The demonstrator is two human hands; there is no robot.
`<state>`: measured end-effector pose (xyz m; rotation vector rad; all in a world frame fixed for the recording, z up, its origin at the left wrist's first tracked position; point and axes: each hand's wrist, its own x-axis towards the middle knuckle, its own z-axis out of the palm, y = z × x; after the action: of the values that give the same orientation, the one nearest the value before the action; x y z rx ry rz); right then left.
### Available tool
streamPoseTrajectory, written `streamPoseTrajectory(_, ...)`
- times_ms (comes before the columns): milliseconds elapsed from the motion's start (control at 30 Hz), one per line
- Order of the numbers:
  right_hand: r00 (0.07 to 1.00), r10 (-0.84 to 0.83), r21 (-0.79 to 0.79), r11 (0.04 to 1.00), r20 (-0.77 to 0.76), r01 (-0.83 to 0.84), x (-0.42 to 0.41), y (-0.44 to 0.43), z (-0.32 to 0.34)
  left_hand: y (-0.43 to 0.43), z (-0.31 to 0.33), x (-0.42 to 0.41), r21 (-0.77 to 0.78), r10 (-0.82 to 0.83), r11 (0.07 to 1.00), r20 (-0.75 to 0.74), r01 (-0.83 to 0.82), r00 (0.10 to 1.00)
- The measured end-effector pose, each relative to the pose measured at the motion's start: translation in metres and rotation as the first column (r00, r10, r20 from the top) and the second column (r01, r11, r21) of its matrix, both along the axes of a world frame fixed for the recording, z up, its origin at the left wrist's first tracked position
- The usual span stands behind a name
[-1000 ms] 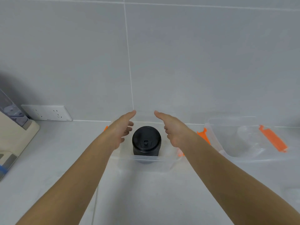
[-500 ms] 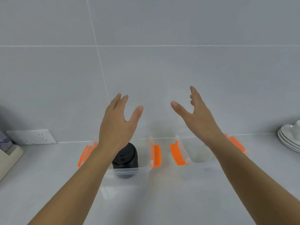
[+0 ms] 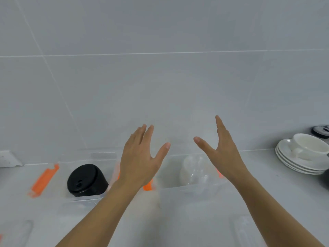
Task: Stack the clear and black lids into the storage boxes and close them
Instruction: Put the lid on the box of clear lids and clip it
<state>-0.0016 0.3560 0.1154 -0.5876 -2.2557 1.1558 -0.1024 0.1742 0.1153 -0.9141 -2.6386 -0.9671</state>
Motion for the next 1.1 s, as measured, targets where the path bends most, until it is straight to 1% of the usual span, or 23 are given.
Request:
streamPoseTrajectory(200,0.998,0.029,-0.080,0.997,0.062,-0.024,0.008,0.036,-0.030,0.040,-0.030,0.010,-0.092,0.027,0.996,0.068,-0.020,0.997)
streamPoseTrajectory(300,0.992,0.086,-0.142,0.987,0.092,-0.072,0.007,0.042,-0.041,0.051,-0.041,0.012,-0.130,0.047,0.991,0.101,-0.033,0.994)
streamPoseTrajectory(467,0.966,0.199,-0.141,0.974,0.166,-0.176,0.000,0.044,-0.055,0.062,-0.052,0.009,-0.189,0.084,0.981,0.163,-0.053,0.983)
streamPoseTrajectory(567,0.932,0.224,-0.072,0.975,0.286,-0.212,-0.008,0.043,-0.058,0.070,-0.056,0.006,-0.196,0.105,0.979,0.244,-0.057,0.964)
streamPoseTrajectory(667,0.900,0.203,0.063,0.968,0.387,-0.245,-0.016,0.043,-0.058,0.080,-0.057,0.005,-0.170,0.121,0.984,0.403,-0.056,0.907)
streamPoseTrajectory(733,0.877,0.193,0.114,0.957,0.440,-0.268,-0.022,0.042,-0.057,0.088,-0.058,0.004,-0.139,0.132,0.988,0.553,-0.065,0.822)
streamPoseTrajectory(767,0.862,0.187,0.121,0.954,0.471,-0.273,-0.025,0.041,-0.056,0.093,-0.058,0.003,-0.126,0.139,0.989,0.637,-0.076,0.758)
streamPoseTrajectory(833,0.819,0.171,0.125,0.951,0.548,-0.282,-0.031,0.039,-0.055,0.099,-0.058,-0.001,-0.101,0.159,0.986,0.801,-0.132,0.578)
streamPoseTrajectory(900,0.765,0.161,0.099,0.954,0.624,-0.282,-0.039,0.038,-0.053,0.104,-0.059,-0.004,-0.066,0.145,0.975,0.911,-0.211,0.385)
streamPoseTrajectory(933,0.739,0.157,0.074,0.960,0.655,-0.270,-0.042,0.037,-0.052,0.106,-0.060,-0.004,-0.046,0.124,0.969,0.940,-0.243,0.318)
streamPoseTrajectory(967,0.720,0.154,0.049,0.966,0.677,-0.252,-0.046,0.037,-0.051,0.107,-0.060,-0.005,-0.031,0.107,0.962,0.957,-0.270,0.270)
streamPoseTrajectory(1100,0.681,0.163,-0.023,0.977,0.714,-0.210,-0.056,0.036,-0.047,0.111,-0.062,-0.006,-0.035,0.086,0.942,0.987,-0.335,0.138)
